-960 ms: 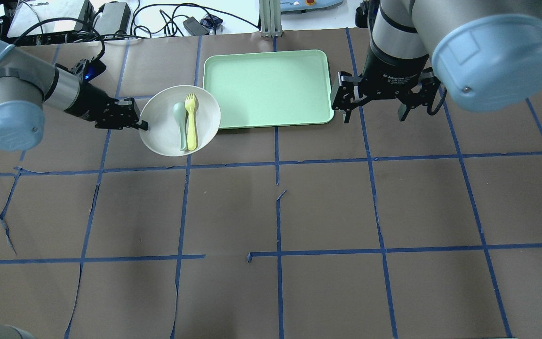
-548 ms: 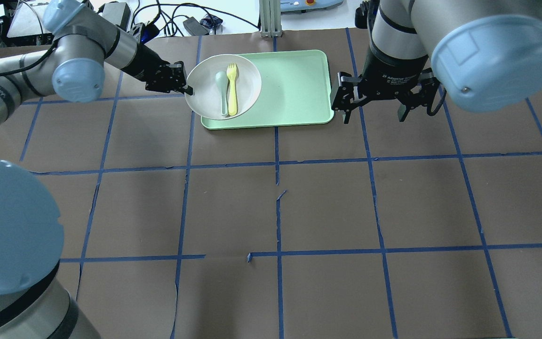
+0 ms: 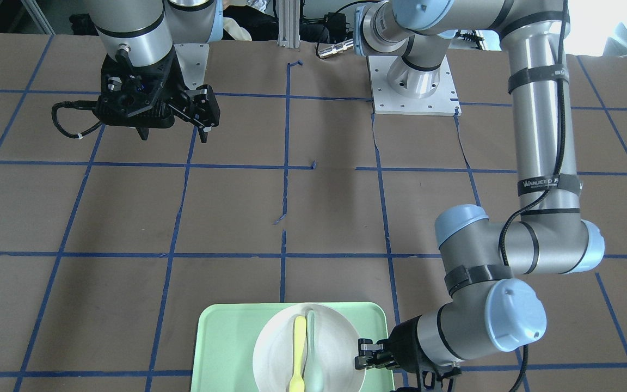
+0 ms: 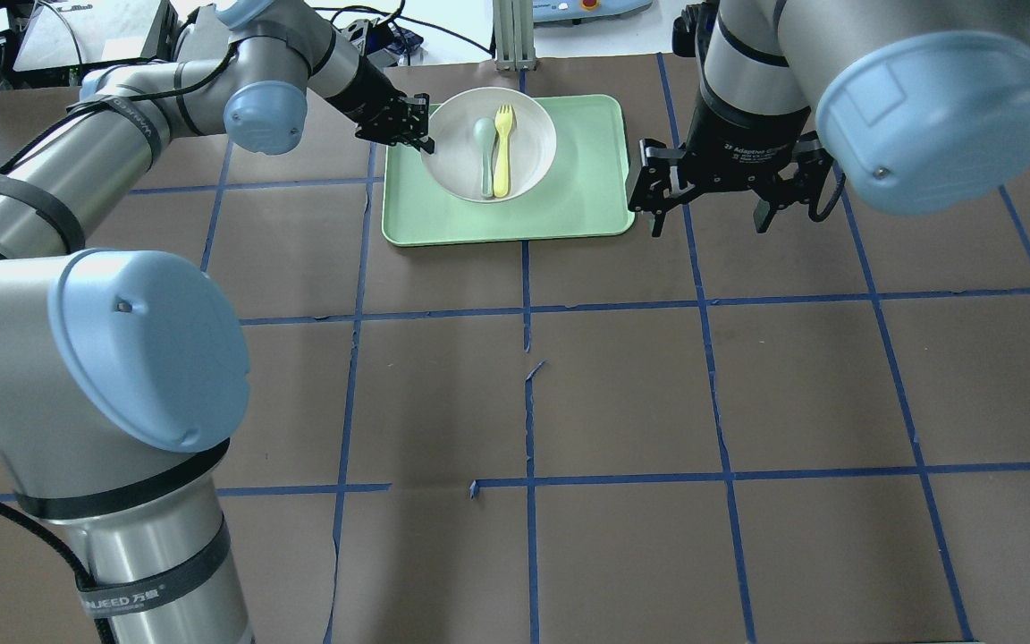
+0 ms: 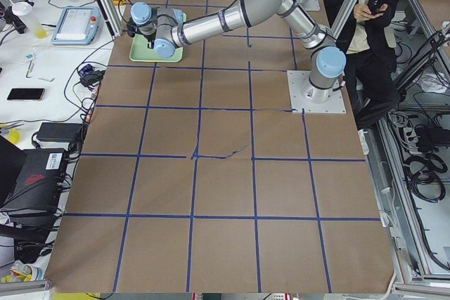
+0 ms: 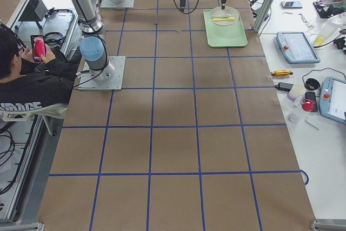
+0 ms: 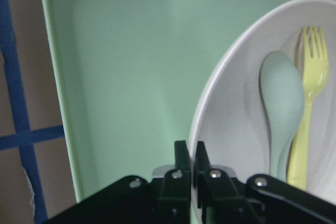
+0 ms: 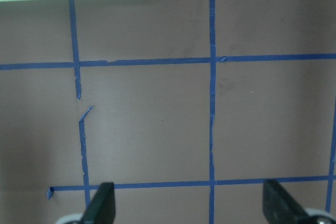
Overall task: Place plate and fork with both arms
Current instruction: 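Lift the plate with the left gripper and carry it onto the green tray, then open the left gripper to release the plate and raise it away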
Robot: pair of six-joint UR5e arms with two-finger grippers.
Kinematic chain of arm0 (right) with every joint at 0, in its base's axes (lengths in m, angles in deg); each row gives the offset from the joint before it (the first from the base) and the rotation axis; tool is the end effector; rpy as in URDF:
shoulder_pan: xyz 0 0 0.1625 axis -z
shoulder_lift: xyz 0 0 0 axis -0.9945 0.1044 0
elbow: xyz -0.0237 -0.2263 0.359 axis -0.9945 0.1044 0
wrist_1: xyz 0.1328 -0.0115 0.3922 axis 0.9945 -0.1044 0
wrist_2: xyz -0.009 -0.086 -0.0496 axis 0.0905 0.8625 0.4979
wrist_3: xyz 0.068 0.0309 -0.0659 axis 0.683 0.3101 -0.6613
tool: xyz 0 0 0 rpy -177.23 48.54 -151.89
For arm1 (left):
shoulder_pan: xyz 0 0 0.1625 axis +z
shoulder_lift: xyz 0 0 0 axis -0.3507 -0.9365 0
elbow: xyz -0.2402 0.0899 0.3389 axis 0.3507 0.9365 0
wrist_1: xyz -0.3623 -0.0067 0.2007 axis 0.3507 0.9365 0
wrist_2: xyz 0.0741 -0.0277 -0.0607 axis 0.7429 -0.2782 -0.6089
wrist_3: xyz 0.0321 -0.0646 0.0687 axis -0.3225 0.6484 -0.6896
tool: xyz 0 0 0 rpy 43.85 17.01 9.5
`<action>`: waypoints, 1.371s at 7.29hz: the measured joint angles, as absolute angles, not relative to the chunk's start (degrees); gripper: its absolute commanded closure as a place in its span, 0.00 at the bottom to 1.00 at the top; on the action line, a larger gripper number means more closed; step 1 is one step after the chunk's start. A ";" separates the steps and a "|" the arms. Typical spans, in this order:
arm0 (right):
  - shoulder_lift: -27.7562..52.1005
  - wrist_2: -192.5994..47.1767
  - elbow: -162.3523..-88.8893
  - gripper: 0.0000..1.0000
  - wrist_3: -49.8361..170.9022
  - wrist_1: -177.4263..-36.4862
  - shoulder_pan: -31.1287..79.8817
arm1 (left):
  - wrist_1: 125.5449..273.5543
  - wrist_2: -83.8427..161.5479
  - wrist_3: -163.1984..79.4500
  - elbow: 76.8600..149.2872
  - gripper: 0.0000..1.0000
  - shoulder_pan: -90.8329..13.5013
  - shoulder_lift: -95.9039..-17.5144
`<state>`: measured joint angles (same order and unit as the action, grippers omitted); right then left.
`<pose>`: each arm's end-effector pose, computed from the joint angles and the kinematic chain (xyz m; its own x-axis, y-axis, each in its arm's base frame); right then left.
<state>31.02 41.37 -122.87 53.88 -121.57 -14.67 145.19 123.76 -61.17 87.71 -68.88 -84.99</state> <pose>0.2056 -0.4759 0.4774 -0.9996 0.0204 0.0187 0.0204 0.9998 -0.0008 -0.1699 -0.7832 0.2106 -0.8923 0.1061 0.4389 0.0610 0.9914 -0.1157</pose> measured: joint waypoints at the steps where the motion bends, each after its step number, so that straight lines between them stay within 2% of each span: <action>1: 30.92 41.37 -122.88 0.00 53.88 -121.64 -14.72 | 144.46 124.11 -60.74 86.55 1.00 -69.38 -86.71; 3: 30.74 41.37 -122.86 0.00 53.88 -121.75 -14.76 | 142.35 124.44 -59.94 85.94 1.00 -69.80 -88.53; 5: 30.70 41.37 -122.83 0.00 53.88 -121.78 -14.78 | 141.75 124.13 -59.60 85.91 0.01 -69.92 -88.96; 8: 30.70 41.37 -122.84 0.00 53.88 -121.83 -14.78 | 141.96 123.09 -58.87 87.69 0.00 -69.87 -85.98; 10: 30.70 41.42 -122.83 0.00 53.88 -121.80 -14.78 | 147.11 128.92 -59.03 92.26 0.00 -69.33 -78.61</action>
